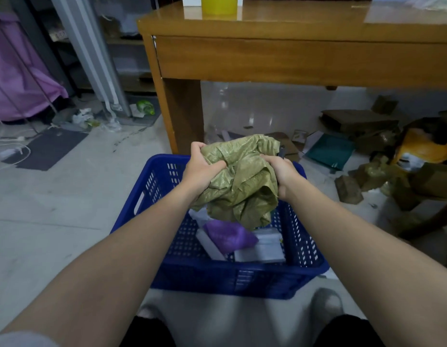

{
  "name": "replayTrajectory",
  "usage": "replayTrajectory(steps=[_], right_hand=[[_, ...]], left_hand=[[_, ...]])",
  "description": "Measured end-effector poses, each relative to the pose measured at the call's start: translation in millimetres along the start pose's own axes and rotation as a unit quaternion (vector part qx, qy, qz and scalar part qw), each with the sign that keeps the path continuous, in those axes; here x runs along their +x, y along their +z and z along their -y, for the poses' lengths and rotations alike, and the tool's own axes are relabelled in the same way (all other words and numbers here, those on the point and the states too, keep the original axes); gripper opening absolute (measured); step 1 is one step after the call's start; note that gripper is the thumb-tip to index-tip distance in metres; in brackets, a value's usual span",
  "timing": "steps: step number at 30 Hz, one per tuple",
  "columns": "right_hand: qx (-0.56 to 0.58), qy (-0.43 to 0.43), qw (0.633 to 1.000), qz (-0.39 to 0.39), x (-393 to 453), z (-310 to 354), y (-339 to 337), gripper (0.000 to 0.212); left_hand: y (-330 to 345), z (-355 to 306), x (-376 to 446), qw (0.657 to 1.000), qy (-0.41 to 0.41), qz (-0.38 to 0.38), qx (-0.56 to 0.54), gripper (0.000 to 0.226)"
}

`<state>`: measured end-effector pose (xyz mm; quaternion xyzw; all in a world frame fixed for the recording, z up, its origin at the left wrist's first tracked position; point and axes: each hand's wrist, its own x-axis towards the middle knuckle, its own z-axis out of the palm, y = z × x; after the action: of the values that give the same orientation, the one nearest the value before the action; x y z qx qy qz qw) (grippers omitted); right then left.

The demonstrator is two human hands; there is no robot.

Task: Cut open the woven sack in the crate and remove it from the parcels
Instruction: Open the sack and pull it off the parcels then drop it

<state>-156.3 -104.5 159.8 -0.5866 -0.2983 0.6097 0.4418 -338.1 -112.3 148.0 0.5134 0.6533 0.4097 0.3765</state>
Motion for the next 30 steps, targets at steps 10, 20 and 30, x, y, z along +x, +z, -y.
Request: replayTrajectory(steps=[10,20,30], right_hand=[[-0.033,0.046,0.998,-0.013,-54.0,-58.6,-12.0,0.052],[-0.063,0.090,0.994,-0.013,-97.2,-136.9,-28.6,0.028],[-0.098,0.173,0.980,-0.021,-102.1,-227.0,-43.7,0.060]], left_hand=[[-0.4,32.4,-76.1,0.997,-0.054,0.002,0.049,0.054],[10.3,93.3,-147.5,0.992,-0.102,0.016,0.068,0.052],[14.1,168.1,-195.5,0.982,-0.152,0.056,0.093,0.053]])
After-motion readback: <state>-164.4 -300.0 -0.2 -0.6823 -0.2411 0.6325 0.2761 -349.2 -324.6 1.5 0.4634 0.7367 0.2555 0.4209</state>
